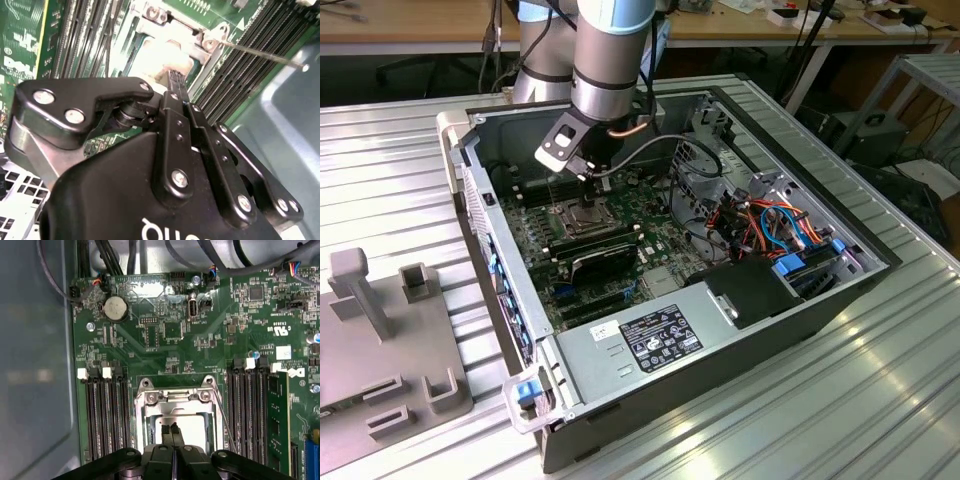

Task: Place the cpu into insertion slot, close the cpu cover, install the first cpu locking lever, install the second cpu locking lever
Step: 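Close the cpu cover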

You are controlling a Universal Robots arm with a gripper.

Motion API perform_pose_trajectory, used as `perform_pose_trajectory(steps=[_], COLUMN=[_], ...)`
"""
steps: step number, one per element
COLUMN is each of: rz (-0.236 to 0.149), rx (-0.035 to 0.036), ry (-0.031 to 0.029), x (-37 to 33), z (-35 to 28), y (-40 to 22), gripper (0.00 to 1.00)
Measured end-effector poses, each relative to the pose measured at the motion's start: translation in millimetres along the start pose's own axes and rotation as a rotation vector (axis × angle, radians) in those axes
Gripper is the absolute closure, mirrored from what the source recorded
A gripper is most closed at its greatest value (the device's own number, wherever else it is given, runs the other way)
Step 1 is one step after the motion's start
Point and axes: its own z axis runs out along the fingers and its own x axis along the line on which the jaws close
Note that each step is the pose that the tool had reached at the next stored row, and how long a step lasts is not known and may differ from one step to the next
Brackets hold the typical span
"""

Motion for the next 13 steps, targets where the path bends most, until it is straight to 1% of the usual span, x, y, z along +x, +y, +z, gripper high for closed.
perform_pose_trajectory(steps=[13], rz=[0.0], rx=[-0.0002], ry=[0.0006], x=[-0.1], z=[0.8], y=[0.1], gripper=[0.89])
